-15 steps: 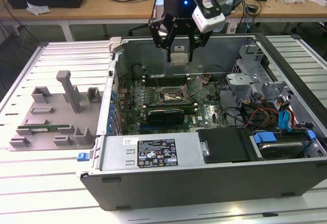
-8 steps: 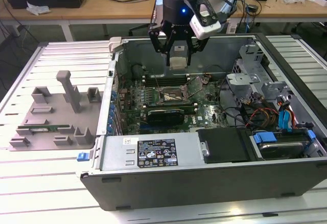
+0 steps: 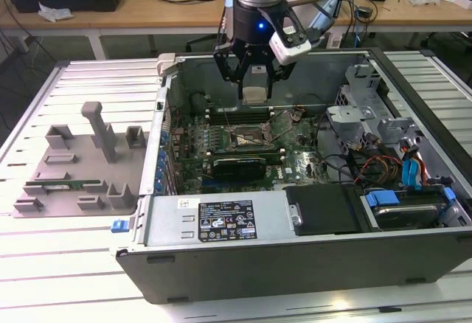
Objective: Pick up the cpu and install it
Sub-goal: 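Pick up the cpu and move it towards the insertion slot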
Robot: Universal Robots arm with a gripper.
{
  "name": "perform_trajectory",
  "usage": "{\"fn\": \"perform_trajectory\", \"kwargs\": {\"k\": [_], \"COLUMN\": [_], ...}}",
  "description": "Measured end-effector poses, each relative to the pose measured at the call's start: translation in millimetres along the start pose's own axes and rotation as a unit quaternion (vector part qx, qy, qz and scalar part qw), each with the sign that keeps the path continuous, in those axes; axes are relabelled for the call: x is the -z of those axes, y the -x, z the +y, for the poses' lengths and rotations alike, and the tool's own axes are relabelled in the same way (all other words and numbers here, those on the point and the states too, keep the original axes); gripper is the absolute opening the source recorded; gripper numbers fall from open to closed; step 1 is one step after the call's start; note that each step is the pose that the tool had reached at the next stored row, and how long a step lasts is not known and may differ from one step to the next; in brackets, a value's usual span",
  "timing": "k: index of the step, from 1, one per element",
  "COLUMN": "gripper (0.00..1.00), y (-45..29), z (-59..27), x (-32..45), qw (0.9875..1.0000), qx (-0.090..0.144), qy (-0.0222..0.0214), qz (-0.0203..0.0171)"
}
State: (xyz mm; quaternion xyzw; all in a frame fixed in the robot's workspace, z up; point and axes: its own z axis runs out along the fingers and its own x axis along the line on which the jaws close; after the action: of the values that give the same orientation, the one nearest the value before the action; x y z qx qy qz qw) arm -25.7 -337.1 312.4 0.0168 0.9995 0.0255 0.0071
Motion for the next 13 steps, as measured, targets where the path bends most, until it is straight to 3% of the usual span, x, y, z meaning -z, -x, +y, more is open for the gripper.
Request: {"fn": "perform_trajectory", "kwargs": {"k": [13], "gripper": [0.54], "y": [-3.0], "z": [1.4], "x": [-29.7], "qw": [1.0], "qx": [0.0], "qy": [0.0], "qz": [0.0]}}
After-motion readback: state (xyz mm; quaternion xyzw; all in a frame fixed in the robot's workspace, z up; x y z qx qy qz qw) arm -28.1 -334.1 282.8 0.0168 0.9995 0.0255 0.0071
